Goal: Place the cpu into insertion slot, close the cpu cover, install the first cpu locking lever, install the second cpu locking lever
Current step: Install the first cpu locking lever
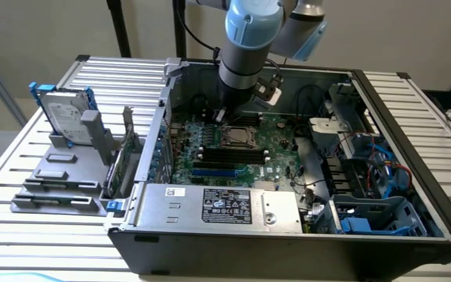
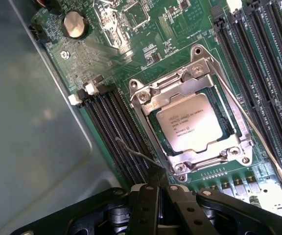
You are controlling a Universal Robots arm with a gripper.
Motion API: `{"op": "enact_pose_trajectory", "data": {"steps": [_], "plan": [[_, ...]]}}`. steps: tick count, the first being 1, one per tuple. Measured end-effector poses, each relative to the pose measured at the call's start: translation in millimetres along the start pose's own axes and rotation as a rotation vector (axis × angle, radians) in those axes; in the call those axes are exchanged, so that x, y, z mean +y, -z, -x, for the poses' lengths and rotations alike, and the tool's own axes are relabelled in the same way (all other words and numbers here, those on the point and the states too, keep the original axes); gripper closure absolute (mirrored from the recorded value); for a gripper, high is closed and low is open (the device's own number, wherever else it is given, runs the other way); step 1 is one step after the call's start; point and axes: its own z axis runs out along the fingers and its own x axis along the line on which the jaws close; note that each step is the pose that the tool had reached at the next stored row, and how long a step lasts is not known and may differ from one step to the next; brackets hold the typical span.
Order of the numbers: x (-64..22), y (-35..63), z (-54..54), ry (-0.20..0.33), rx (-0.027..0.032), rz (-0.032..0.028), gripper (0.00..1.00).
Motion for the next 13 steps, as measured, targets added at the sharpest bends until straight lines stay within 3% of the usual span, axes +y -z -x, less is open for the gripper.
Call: {"op": "enact_pose_trajectory", "data": {"steps": [13], "plan": [[9.2, -4.1, -6.1, -0.01, -0.0147, -0.0209, 0.89]]}}
